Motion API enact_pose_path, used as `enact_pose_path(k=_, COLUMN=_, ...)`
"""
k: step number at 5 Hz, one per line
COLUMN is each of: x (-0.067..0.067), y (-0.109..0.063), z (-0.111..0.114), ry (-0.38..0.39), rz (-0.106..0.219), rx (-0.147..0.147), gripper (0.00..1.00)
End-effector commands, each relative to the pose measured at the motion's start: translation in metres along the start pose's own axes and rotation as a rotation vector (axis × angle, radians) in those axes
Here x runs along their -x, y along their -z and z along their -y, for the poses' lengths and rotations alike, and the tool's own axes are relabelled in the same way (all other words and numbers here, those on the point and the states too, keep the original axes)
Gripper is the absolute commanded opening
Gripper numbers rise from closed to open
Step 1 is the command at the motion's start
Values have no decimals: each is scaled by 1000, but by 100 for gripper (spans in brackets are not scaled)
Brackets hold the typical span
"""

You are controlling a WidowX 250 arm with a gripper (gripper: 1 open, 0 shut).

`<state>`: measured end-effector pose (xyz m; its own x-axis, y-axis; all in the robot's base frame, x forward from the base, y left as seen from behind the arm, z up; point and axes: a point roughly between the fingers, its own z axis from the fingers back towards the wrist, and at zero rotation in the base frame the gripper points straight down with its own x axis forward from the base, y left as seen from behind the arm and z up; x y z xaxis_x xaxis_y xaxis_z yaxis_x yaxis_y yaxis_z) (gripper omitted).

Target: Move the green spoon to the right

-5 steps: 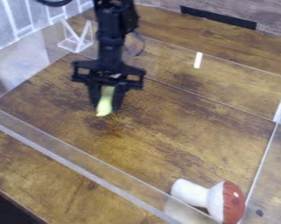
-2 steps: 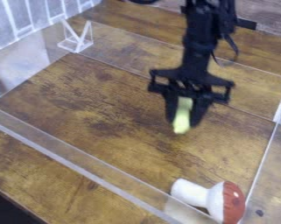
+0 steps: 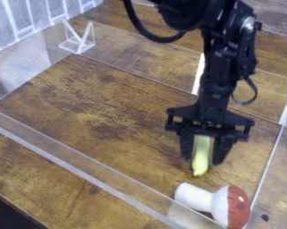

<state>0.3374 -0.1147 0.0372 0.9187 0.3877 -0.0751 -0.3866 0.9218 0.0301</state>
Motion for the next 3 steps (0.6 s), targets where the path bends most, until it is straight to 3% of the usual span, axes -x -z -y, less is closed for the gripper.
enact_pose_path(k=1, x=2, y=-25, z=0, ry=-17, rz=40, rx=98, gripper=100)
enact_pose_path(k=2, x=-6, y=-35, z=-4, ry=-51, rz=49, rx=136, gripper=100)
enact_pose_path(k=3, x=-17, y=-51, z=-7, ry=-88, rz=66, rx=200, gripper=100)
